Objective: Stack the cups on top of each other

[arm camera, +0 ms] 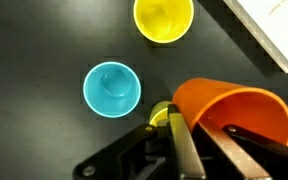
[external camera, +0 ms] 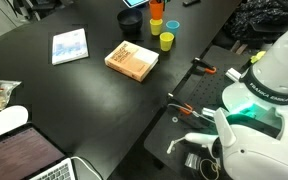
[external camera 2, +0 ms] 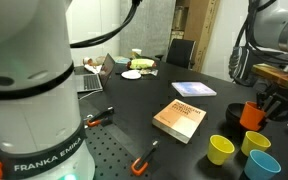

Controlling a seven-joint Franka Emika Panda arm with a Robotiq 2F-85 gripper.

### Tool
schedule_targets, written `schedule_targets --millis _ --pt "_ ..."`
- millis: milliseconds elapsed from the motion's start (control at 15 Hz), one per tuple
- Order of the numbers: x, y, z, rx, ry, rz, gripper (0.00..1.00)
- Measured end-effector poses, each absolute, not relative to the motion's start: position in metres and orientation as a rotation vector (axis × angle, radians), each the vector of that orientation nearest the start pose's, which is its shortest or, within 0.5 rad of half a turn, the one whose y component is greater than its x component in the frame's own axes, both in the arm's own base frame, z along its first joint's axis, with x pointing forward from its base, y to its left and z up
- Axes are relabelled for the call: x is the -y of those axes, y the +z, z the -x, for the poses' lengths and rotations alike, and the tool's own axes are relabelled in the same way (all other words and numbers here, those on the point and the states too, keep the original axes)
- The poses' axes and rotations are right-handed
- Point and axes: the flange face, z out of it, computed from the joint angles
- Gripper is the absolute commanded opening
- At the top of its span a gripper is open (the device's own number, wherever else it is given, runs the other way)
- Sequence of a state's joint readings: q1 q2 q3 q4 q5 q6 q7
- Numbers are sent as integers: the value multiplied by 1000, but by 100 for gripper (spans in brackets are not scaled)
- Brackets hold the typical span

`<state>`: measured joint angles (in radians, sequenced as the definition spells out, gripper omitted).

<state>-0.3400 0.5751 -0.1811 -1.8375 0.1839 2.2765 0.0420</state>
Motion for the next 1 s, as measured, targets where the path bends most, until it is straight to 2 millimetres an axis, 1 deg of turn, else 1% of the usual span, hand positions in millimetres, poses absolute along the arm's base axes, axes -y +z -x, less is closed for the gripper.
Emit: schedule_targets --millis 133,267,533,733,867,1000 --pt "317 207 -550 -1041 141 2916 1" --pt "324 201 -550 -1059 101 2930 1" --pt "328 179 -553 -1091 18 2953 1" --pt "330 162 -554 -1105 -6 2965 1" --pt "332 153 -557 -1107 -16 2972 1" --pt "333 150 -562 -1104 -25 2976 1"
